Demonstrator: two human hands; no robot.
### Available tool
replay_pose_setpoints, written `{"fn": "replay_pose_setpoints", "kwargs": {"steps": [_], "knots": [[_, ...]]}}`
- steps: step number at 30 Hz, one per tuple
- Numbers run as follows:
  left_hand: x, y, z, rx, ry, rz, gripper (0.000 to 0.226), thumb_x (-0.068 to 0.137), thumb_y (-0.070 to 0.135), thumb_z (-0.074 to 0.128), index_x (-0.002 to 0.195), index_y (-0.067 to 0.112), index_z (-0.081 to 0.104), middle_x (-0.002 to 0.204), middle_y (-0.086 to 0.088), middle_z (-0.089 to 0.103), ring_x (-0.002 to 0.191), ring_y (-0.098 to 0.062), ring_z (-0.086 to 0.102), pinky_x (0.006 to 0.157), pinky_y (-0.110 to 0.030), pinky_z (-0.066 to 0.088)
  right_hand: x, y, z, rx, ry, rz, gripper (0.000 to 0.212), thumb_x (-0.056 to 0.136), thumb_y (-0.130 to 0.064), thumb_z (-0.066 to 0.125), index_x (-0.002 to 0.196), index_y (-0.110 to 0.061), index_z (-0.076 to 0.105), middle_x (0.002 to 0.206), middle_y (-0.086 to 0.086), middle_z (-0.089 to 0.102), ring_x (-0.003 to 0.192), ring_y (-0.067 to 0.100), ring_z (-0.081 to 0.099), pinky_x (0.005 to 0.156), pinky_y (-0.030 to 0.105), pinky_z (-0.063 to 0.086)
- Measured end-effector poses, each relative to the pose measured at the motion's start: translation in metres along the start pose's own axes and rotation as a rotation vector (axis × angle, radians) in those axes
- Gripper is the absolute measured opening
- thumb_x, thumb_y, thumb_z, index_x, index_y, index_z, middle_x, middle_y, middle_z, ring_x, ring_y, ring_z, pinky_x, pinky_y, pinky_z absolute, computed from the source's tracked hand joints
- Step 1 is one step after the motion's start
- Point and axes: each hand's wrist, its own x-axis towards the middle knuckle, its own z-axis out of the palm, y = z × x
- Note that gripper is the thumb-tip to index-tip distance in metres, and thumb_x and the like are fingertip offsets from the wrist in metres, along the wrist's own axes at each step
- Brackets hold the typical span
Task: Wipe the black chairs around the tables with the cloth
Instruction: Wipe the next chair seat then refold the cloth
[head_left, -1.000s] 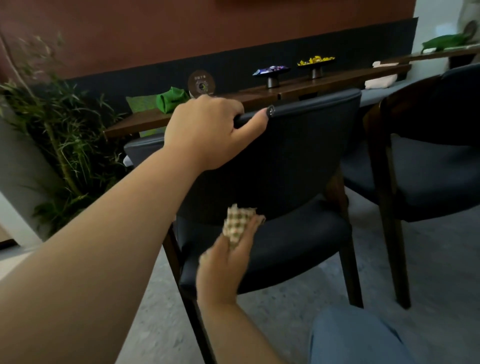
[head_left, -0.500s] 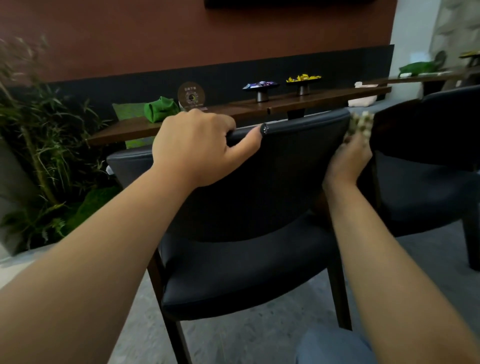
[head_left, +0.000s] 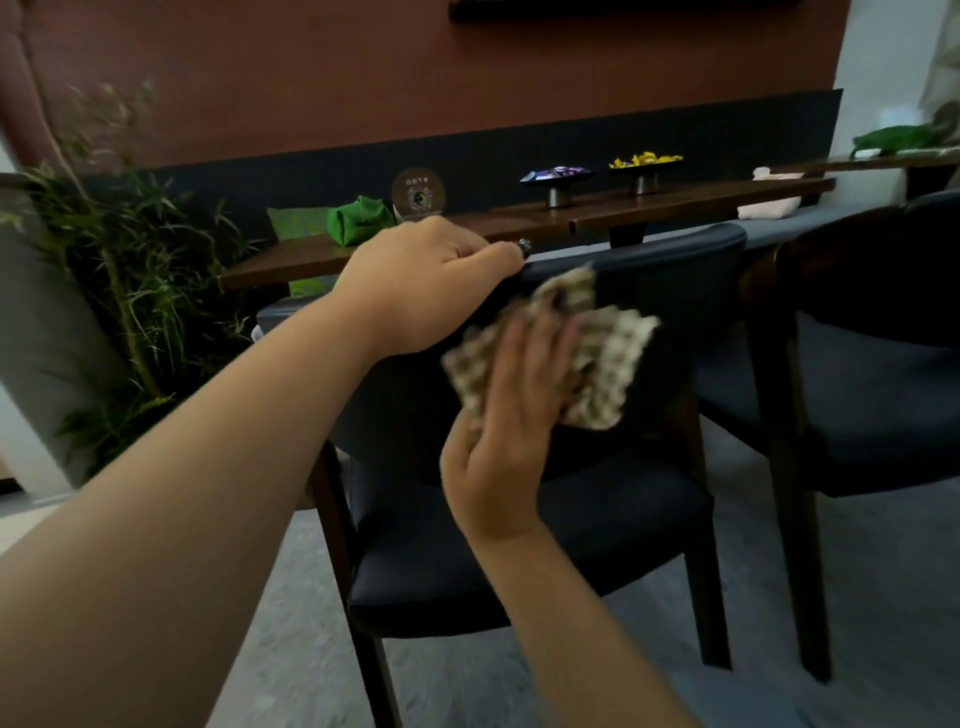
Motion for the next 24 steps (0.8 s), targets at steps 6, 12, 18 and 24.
{"fn": "replay_pose_setpoints", "kwargs": {"steps": [6,12,18,24], "knots": [[-0.003,-0.001,0.003,0.089,0.051,0.044,0.054,0.085,0.068,0.027,0.057,0.029,0.053,0.055,0.006,0.052,0.056,-0.009,0.051,0.052,-0.030,0.029,-0.042,0.053,-0.027,-0.177,-0.646,-0.836,0.038,0.092,-0.011,0.063,0.129,-0.007,0.058,0.134,0.007,0.055,0.126,0.021,0.052,0.098,0.034,0.049],[-0.002,-0.004,0.006,0.065,0.115,0.071,0.053,0.081,0.069,0.029,0.054,0.031,0.053,0.051,0.009,0.051,0.052,-0.011,0.049,0.049,-0.031,0.026,0.043,0.084,-0.079,-0.034,-0.370,-0.794,0.036,0.094,-0.001,0.055,0.129,0.003,0.050,0.137,0.014,0.049,0.130,0.027,0.047,0.109,0.041,0.038],[-0.005,-0.002,0.008,0.135,0.107,0.094,0.059,0.086,0.066,0.022,0.064,0.025,0.058,0.054,0.002,0.050,0.052,-0.014,0.051,0.049,-0.030,0.032,0.057,0.106,-0.072,-0.170,-0.233,-0.709,0.047,0.095,0.001,0.051,0.140,0.003,0.037,0.147,0.016,0.036,0.144,0.031,0.022,0.115,0.050,0.025],[-0.010,0.003,0.016,0.262,0.250,0.126,0.054,0.091,0.058,0.019,0.056,0.024,0.042,0.050,0.003,0.042,0.047,-0.016,0.044,0.048,-0.029,0.024,0.027,0.118,-0.072,-0.111,-0.336,-0.780,0.042,0.100,0.000,0.040,0.142,0.004,0.034,0.150,0.017,0.032,0.144,0.031,0.020,0.117,0.045,0.021]]}}
